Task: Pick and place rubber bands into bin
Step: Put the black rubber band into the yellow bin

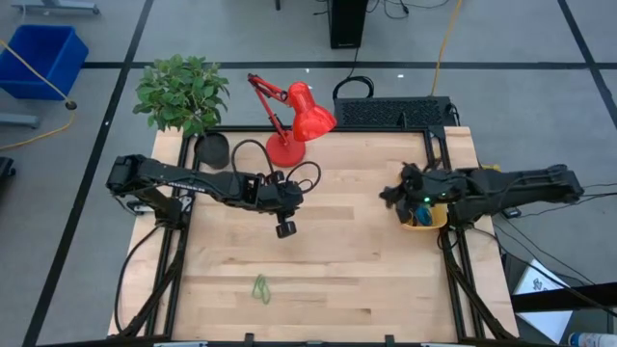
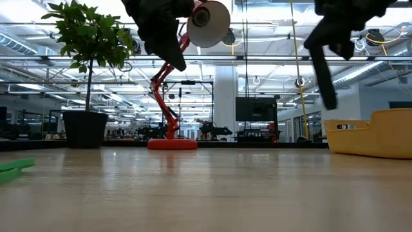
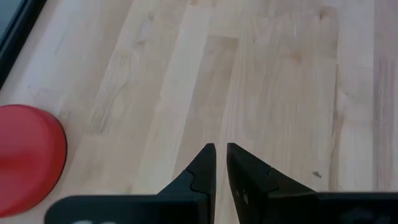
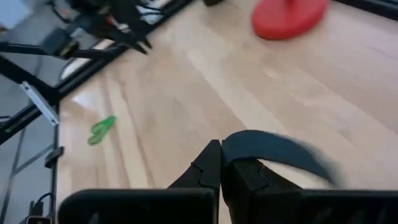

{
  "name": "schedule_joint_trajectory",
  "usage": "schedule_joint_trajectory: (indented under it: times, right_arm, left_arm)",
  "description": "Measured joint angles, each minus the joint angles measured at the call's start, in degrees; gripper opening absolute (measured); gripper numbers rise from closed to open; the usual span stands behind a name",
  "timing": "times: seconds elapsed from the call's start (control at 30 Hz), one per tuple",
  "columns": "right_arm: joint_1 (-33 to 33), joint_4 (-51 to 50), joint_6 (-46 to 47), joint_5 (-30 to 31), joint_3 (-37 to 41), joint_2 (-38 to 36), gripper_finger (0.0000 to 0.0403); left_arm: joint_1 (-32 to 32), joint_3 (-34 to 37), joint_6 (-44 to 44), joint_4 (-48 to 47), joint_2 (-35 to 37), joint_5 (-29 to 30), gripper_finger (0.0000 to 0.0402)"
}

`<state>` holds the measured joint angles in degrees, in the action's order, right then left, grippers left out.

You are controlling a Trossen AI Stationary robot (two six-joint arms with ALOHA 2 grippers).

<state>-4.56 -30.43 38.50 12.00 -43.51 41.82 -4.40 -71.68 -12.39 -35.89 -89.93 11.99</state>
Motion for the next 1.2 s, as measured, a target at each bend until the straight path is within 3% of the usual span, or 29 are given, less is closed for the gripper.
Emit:
schedule_joint_trajectory:
  times: [0.27,0.53,0.77,1.03,1.2]
  right_arm:
    - [0.15,-25.55,5.26,4.89,-11.81,-0.69,0.0]
    - [0.13,-38.29,15.81,4.85,-11.63,-0.15,0.0]
    - [0.13,-37.84,20.62,4.43,-4.79,0.14,0.0]
    - [0.13,-35.23,28.72,4.33,5.16,0.22,0.0]
    - [0.11,-28.82,28.46,4.29,9.44,0.18,0.0006]
  left_arm:
    - [0.0,0.0,-0.24,-0.01,0.0,0.02,0.0053]
    - [0.0,0.0,-0.69,-0.01,0.0,0.05,0.0128]
    - [0.0,0.0,-0.72,0.01,0.0,0.07,0.0161]
    - [0.0,0.0,-0.73,0.03,0.0,0.09,0.0166]
    - [0.0,0.0,-0.72,0.05,0.0,0.09,0.0166]
